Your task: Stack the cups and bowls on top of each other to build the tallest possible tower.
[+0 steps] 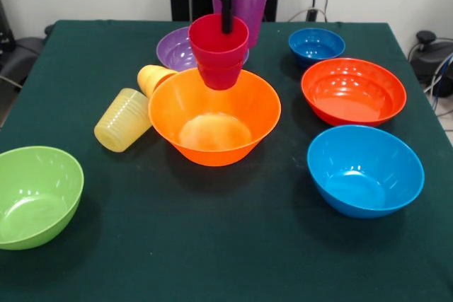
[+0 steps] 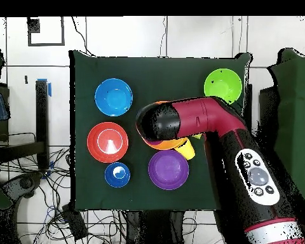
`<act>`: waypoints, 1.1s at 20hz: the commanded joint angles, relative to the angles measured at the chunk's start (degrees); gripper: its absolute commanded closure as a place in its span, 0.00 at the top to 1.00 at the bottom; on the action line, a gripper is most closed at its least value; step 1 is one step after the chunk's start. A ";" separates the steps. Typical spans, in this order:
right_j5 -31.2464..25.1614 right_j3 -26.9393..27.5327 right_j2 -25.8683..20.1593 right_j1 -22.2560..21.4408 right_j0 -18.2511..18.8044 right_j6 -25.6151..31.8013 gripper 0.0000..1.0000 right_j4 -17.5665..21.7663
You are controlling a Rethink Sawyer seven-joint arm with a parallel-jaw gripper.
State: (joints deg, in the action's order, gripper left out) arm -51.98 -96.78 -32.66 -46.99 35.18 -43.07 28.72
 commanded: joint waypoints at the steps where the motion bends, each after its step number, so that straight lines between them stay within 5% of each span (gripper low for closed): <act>1: 3.90 -0.52 -2.13 3.84 0.54 4.70 0.00 5.08; 22: -1.16 1.68 -3.80 2.33 1.22 5.87 0.00 4.07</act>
State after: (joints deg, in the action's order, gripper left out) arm -50.92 -96.78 -33.88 -44.70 35.85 -43.07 31.06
